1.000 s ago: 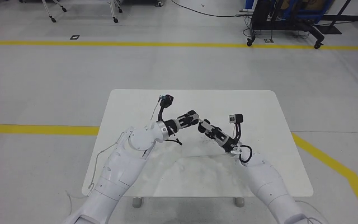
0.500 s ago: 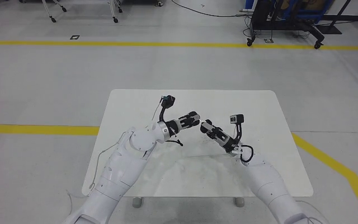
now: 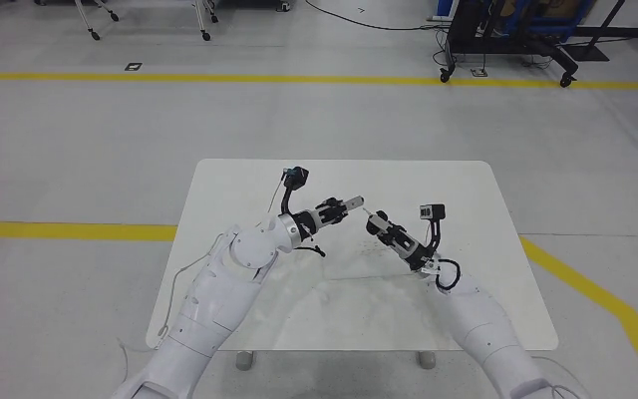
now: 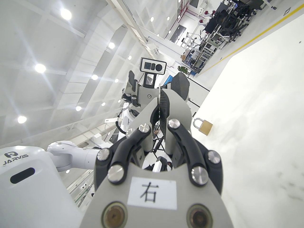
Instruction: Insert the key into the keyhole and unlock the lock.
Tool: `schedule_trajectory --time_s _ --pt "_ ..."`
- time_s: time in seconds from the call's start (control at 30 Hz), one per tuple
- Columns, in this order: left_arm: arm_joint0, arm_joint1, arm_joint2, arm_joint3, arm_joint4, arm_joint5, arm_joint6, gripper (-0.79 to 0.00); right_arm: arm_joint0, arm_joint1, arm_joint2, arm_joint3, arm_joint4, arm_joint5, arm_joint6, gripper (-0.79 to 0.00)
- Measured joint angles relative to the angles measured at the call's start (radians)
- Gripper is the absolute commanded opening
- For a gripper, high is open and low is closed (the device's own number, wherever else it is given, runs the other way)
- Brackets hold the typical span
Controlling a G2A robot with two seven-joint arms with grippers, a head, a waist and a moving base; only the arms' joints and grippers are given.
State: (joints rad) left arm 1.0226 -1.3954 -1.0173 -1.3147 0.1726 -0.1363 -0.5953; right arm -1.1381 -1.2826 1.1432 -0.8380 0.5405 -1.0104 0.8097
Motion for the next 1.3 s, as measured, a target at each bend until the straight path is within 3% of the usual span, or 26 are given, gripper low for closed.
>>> schedule_trajectory --time_s 0.2,0.33,0.43,0.53,0.63,0.67,0.7,0.73,0.77,0.8,0.97,1.13,1.3 --pt "-0.001 0.002 -0.001 -0.039 0.03 0.023 0.016 0.0 0.0 0.0 0.0 0.0 0.0 0.0 0.0 -0.785" --pt "-0.006 0.026 -0.068 -0.106 0.134 0.074 -0.018 0.0 0.0 0.0 0.0 0.0 0.0 0.0 0.0 -0.785" --pt "0.014 0.059 -0.157 -0.2 0.255 0.107 -0.124 0.0 0.0 0.0 0.0 0.0 0.0 0.0 0.0 -0.785" --pt "0.027 0.085 -0.198 -0.304 0.405 0.138 -0.267 0.0 0.0 0.0 0.0 0.0 0.0 0.0 0.0 -0.785" --pt "0.046 0.106 -0.205 -0.422 0.565 0.18 -0.431 0.0 0.0 0.0 0.0 0.0 0.0 0.0 0.0 -0.785" --pt "0.057 0.112 -0.203 -0.461 0.619 0.204 -0.495 -0.037 0.0 0.0 0.0 0.0 0.0 0.0 0.0 -0.785" --pt "0.066 0.116 -0.198 -0.485 0.66 0.223 -0.548 -0.148 0.0 0.0 0.0 0.0 0.0 0.0 0.0 -0.785" --pt "0.073 0.12 -0.192 -0.506 0.703 0.243 -0.6 -0.16 0.0 0.0 0.0 0.0 0.0 0.0 0.0 -0.785" --pt "0.08 0.125 -0.183 -0.526 0.769 0.271 -0.672 -0.108 0.0 0.0 0.0 0.0 0.0 0.0 0.0 -0.785" --pt "0.084 0.129 -0.173 -0.538 0.823 0.291 -0.723 -0.006 0.0 0.0 0.0 0.0 0.0 0.0 0.0 -0.785" --pt "0.102 0.136 -0.099 -0.563 1.104 0.384 -0.933 0.0 0.0 0.0 0.0 0.0 0.0 0.0 0.0 -0.785" --pt "0.129 0.137 -0.057 -0.516 1.237 0.422 -0.941 0.0 0.0 0.0 0.0 0.0 0.0 0.0 0.0 -0.785" --pt "0.155 0.121 -0.108 -0.477 1.201 0.428 -0.933 0.0 0.0 0.0 0.0 0.0 0.0 0.0 0.0 -0.785"
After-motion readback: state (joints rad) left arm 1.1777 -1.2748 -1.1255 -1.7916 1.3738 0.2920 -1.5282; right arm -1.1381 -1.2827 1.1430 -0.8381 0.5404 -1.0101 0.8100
